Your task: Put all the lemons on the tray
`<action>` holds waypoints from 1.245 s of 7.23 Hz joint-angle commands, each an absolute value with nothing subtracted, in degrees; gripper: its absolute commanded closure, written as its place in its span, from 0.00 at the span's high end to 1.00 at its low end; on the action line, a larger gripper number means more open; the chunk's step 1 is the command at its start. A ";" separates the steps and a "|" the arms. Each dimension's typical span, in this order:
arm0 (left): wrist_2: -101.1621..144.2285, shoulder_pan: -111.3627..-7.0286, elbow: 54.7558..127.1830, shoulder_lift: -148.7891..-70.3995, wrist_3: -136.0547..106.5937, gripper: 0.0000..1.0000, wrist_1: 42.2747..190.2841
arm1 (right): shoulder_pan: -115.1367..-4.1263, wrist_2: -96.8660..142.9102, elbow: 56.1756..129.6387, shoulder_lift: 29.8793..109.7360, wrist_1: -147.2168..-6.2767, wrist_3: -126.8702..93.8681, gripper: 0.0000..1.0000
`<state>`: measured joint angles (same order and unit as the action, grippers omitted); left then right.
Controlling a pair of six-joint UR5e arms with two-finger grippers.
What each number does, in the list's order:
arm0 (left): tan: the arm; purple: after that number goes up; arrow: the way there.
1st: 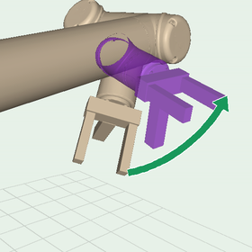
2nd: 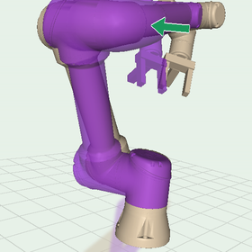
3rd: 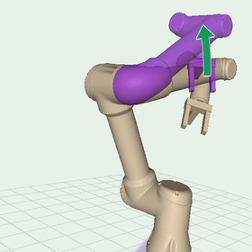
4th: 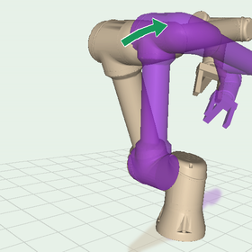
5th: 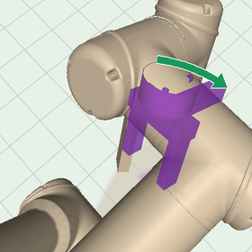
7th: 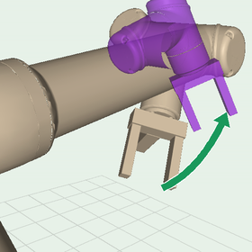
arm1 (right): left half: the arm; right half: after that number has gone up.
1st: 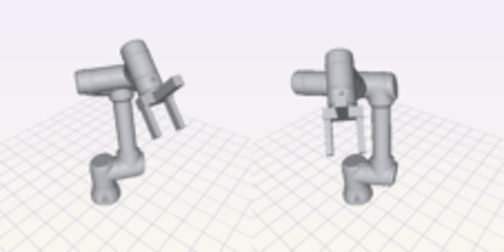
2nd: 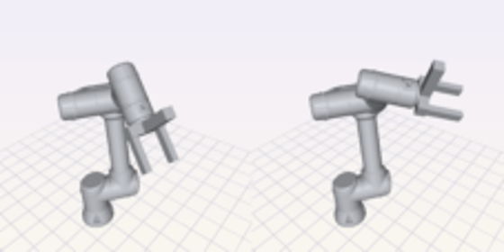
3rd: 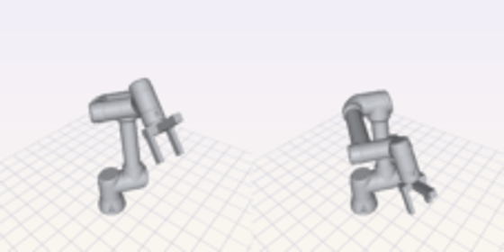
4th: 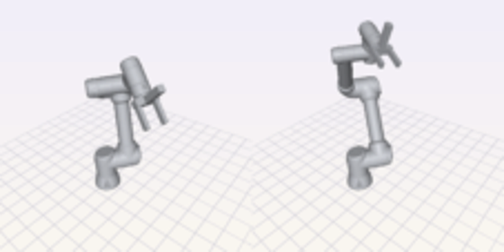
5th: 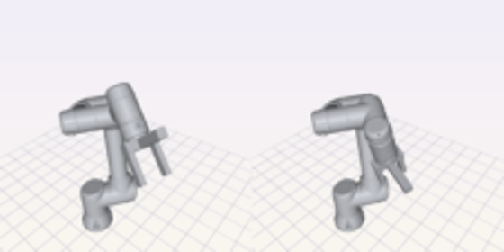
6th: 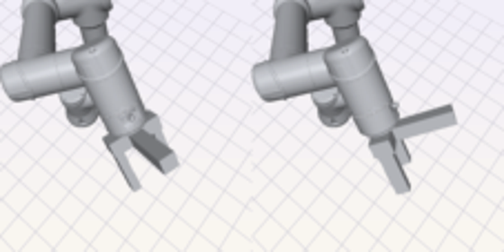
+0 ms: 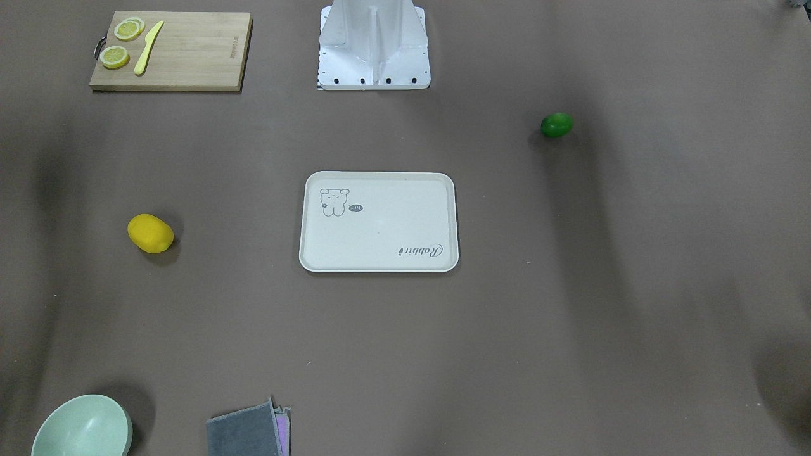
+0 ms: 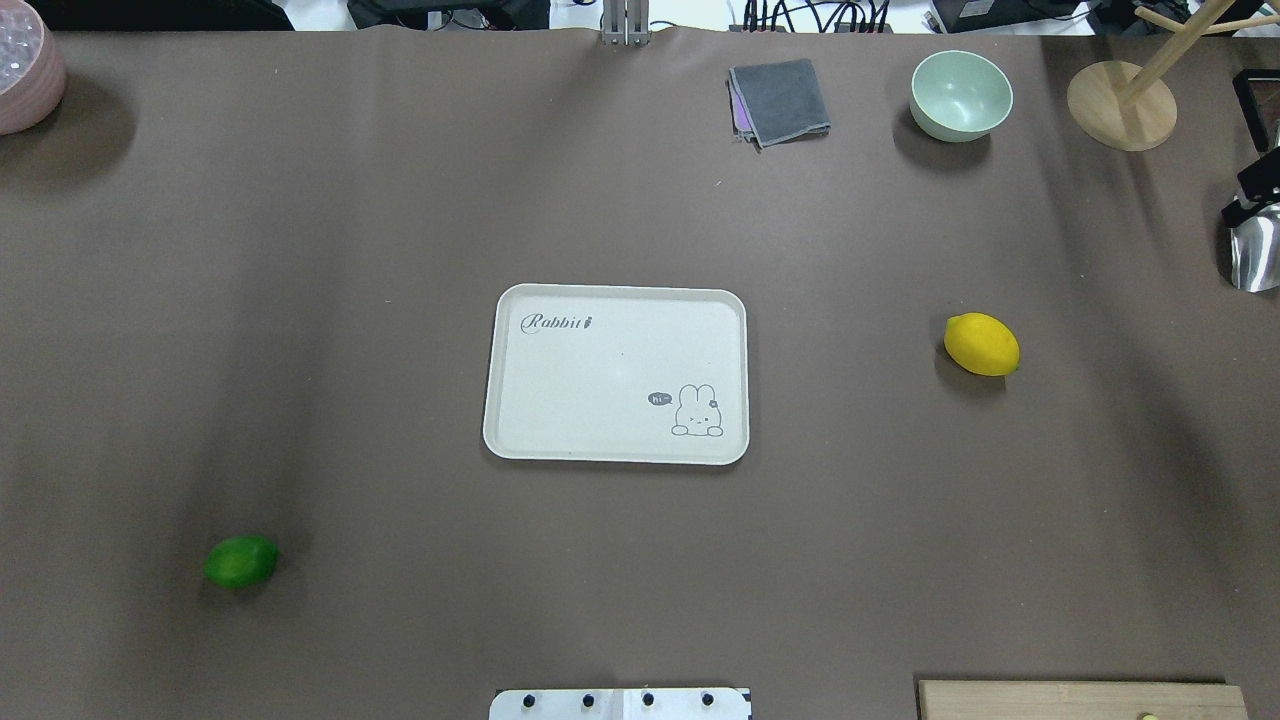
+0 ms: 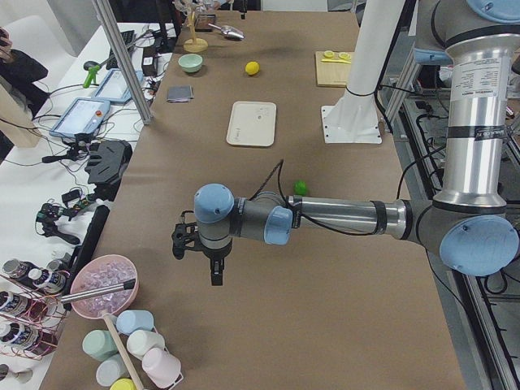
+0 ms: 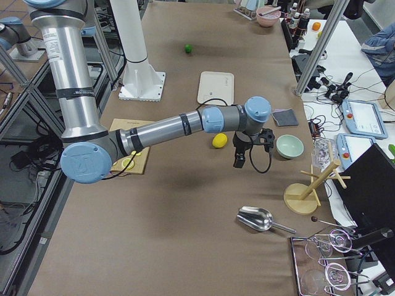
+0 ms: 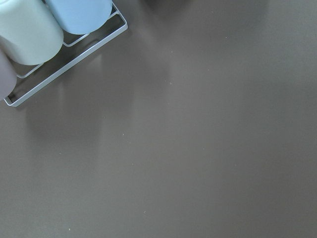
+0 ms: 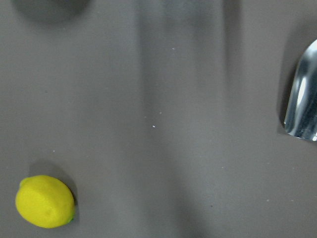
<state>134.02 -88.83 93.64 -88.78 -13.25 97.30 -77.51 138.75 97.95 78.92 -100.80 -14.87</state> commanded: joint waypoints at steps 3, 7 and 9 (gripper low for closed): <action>133.77 -87.03 94.13 -90.34 -12.66 0.98 98.17 | -68.40 138.69 97.65 72.44 -100.11 -25.79 0.99; 130.26 -68.87 94.92 -97.20 -13.27 0.98 98.26 | -60.66 138.69 95.46 71.02 -97.41 -26.02 0.99; 130.17 -63.12 97.45 -98.88 -12.49 0.98 98.43 | -59.42 138.34 91.25 70.32 -89.85 -19.31 0.98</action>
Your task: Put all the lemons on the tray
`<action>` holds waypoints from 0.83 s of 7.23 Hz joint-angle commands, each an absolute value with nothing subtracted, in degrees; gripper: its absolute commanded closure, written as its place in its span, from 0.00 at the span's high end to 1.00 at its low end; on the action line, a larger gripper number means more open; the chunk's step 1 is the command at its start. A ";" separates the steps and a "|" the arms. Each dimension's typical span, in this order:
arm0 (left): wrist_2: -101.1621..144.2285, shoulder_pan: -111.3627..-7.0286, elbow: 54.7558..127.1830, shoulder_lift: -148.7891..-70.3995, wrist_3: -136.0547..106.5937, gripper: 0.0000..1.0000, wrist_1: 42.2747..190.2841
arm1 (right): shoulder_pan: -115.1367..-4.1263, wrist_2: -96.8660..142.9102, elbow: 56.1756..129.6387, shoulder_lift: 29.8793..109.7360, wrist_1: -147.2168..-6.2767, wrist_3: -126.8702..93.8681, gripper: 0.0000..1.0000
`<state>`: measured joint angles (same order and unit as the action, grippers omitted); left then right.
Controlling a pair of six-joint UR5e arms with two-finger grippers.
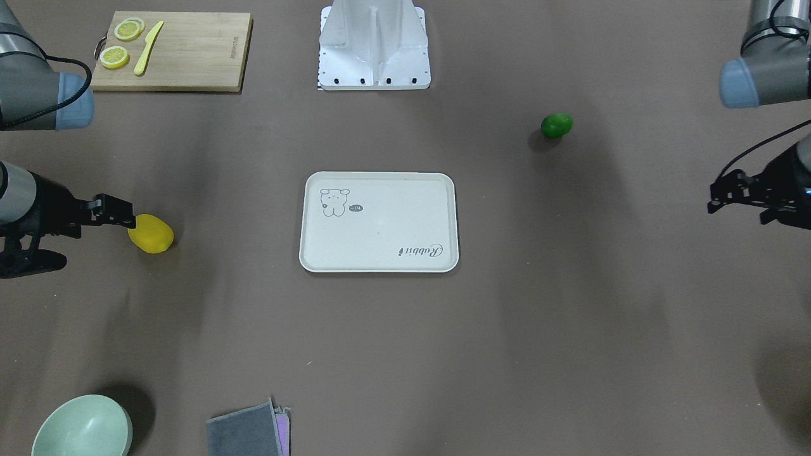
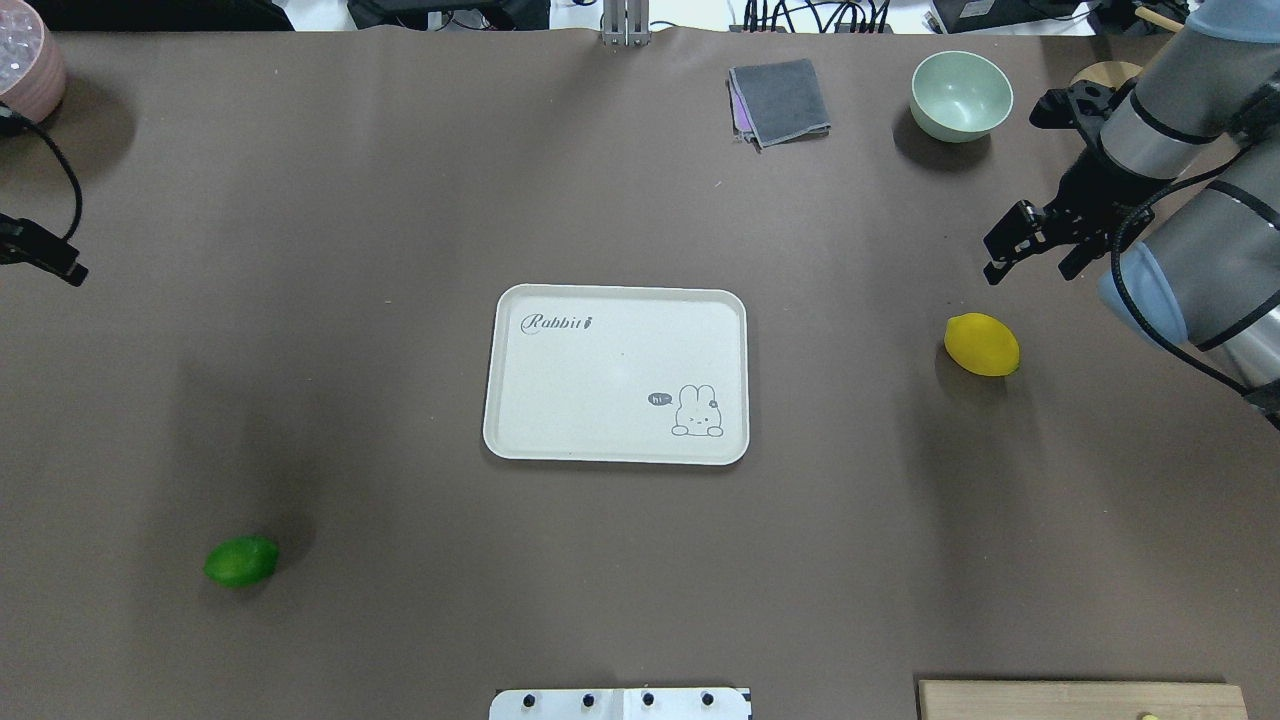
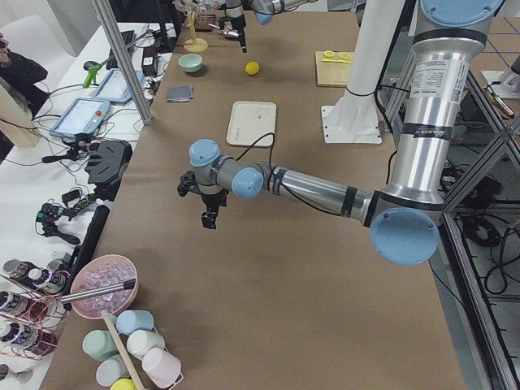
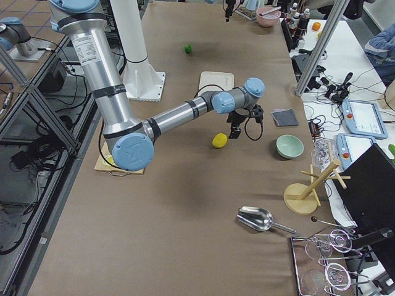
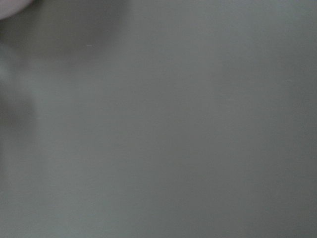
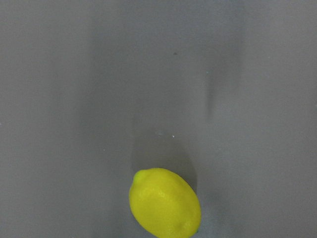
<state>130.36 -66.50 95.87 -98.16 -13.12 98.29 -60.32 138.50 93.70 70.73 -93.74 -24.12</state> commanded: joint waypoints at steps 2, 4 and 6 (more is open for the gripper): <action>129.99 -55.86 104.72 -98.35 -12.30 0.98 98.17 | -59.33 138.34 89.39 69.79 -89.74 -8.65 0.97; 129.20 -50.48 108.44 -97.65 -12.22 0.98 98.44 | -58.28 138.34 89.21 69.79 -89.65 -6.16 0.97; 127.36 -45.21 113.61 -94.68 -12.13 0.98 98.61 | -57.04 137.90 88.51 69.87 -89.65 -1.35 0.96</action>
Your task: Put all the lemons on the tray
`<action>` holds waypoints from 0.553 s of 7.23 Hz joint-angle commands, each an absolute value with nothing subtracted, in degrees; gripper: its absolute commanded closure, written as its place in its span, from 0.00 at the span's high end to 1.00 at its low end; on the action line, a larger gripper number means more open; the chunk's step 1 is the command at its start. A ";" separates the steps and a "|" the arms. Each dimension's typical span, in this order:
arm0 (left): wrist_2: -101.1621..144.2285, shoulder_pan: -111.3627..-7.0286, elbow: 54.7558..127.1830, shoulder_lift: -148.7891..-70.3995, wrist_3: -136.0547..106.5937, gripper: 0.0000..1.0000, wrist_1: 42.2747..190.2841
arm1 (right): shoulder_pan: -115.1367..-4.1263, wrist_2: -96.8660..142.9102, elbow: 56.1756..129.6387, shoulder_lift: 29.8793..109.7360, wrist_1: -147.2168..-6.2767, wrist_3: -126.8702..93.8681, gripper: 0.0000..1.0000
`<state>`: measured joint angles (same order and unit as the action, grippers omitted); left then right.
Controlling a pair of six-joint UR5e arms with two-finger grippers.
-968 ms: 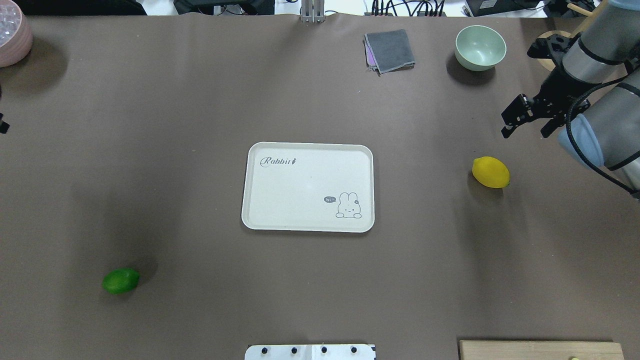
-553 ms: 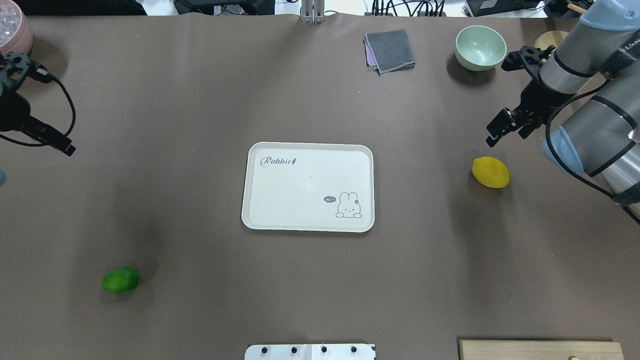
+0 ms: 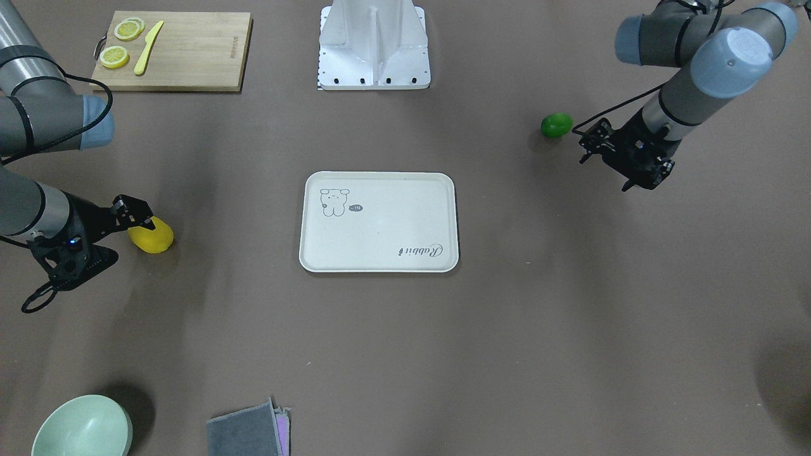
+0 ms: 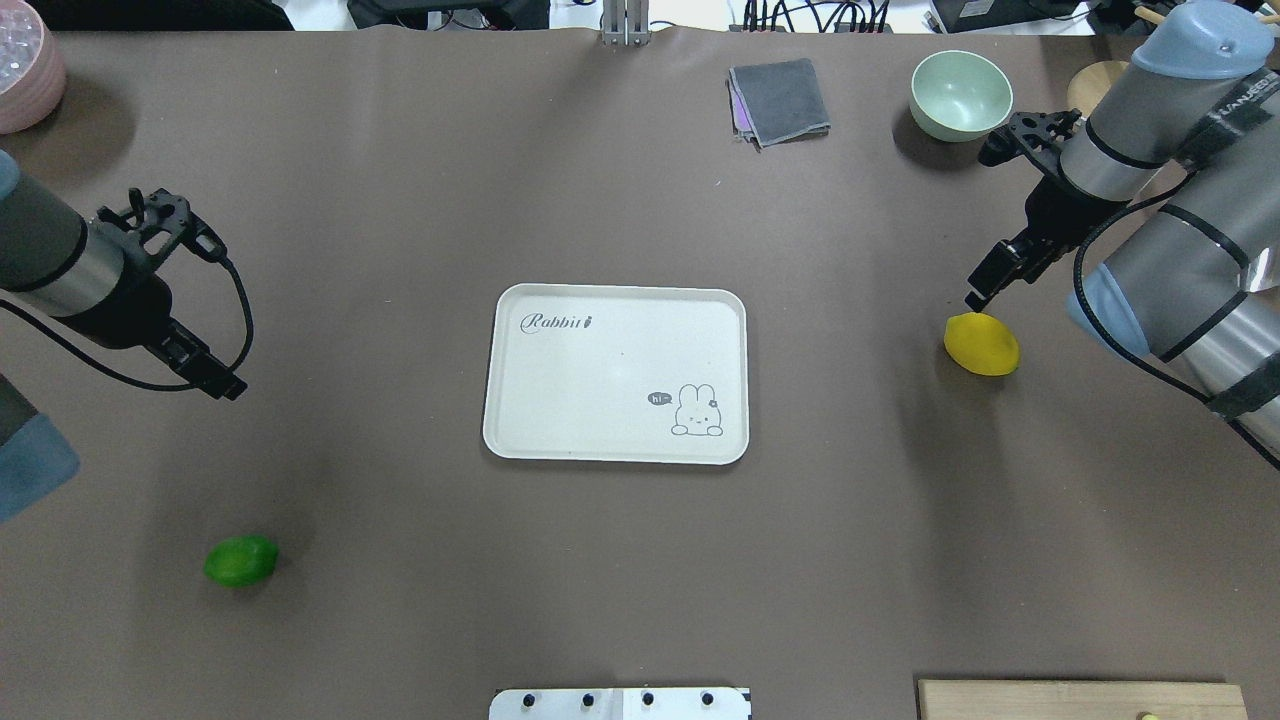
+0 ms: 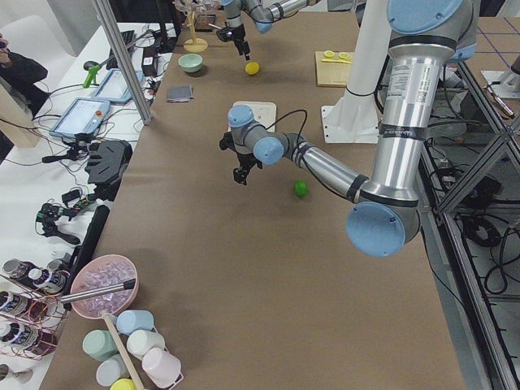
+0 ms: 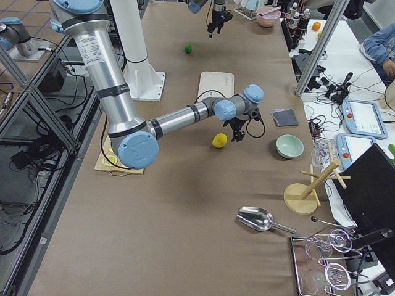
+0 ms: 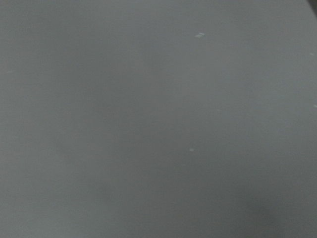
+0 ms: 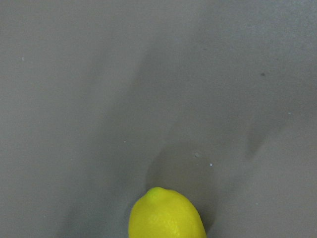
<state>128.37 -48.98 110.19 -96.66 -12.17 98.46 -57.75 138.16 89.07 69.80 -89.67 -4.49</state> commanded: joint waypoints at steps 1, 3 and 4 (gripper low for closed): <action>125.61 -41.26 115.90 -93.53 -12.04 0.98 98.61 | -56.52 137.99 88.42 69.87 -89.47 -0.71 0.96; 123.93 -37.45 118.82 -90.46 -12.04 0.98 98.96 | -55.64 137.99 87.98 69.96 -88.78 2.27 0.95; 123.58 -37.18 119.09 -88.09 -10.82 0.98 101.66 | -55.03 137.99 87.54 69.96 -87.38 2.29 0.95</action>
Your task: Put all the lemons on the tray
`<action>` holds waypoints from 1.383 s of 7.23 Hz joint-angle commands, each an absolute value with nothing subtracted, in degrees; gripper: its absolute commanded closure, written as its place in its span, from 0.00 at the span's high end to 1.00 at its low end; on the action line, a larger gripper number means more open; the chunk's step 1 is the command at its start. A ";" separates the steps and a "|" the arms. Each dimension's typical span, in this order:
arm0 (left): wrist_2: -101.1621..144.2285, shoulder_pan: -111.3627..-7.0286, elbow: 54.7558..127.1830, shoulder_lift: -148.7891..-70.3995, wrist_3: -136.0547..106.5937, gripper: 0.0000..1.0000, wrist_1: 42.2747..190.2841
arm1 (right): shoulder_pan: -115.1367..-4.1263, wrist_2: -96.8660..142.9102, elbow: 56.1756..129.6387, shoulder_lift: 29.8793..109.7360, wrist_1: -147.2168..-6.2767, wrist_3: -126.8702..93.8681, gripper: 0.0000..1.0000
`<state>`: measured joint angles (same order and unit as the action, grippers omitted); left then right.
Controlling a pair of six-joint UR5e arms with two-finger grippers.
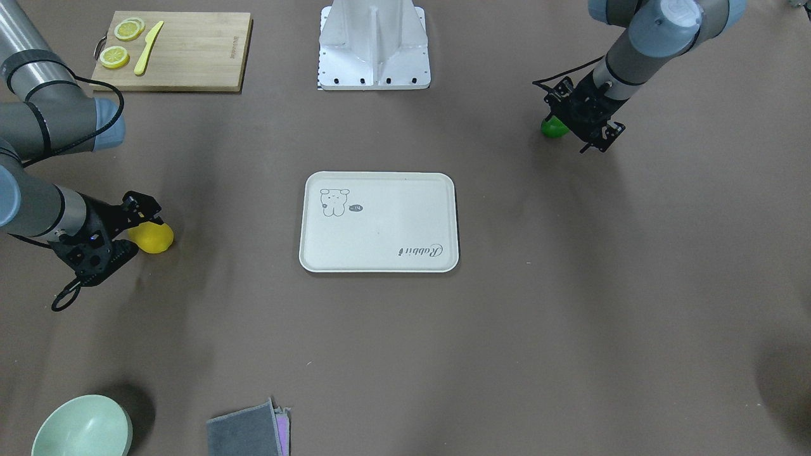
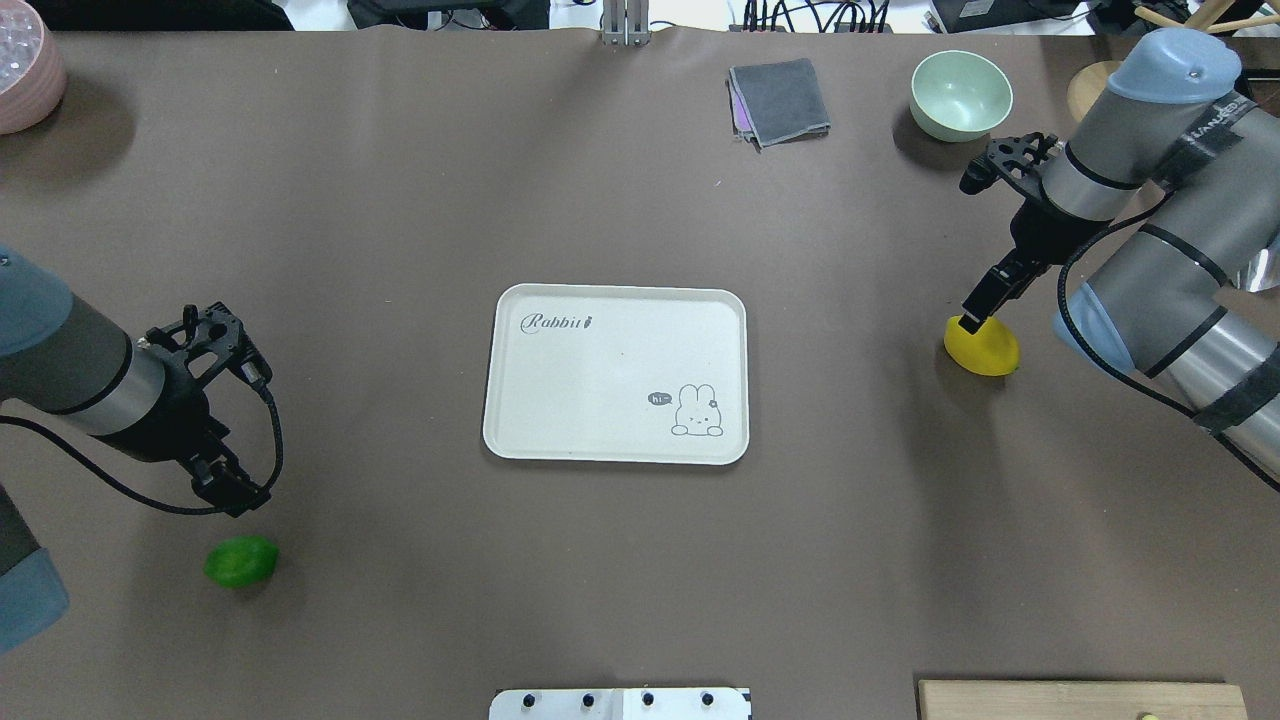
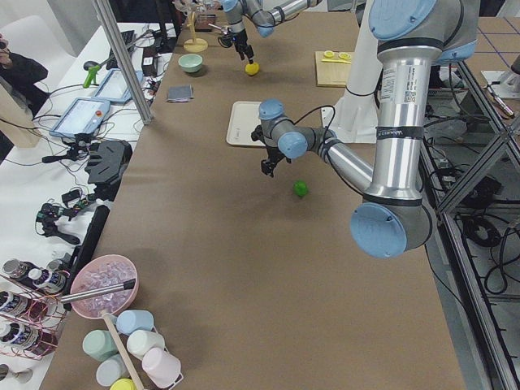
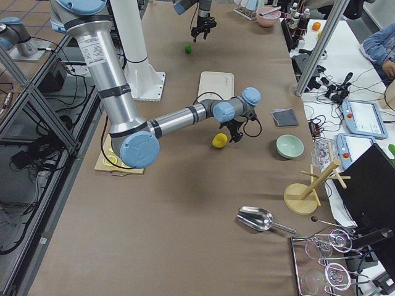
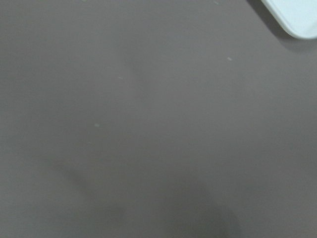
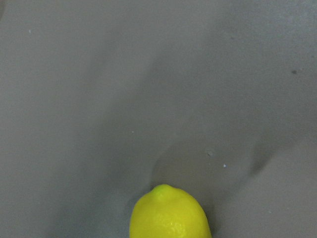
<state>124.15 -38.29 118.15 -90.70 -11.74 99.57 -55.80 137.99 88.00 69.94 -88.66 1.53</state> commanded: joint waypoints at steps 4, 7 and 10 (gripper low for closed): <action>119.53 -36.22 116.12 -79.54 -7.73 0.98 117.93 | -54.49 137.55 85.78 70.05 -86.75 4.83 0.94; 120.23 -32.71 116.11 -80.42 -8.35 0.98 119.00 | -54.23 137.55 85.78 70.14 -86.66 4.92 0.94; 121.99 -31.03 114.79 -81.56 -8.35 0.98 119.09 | -53.09 137.37 84.47 70.14 -84.57 4.92 0.94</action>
<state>121.14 -31.56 115.39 -81.10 -8.33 118.98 -53.46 137.45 85.31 70.13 -85.95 4.92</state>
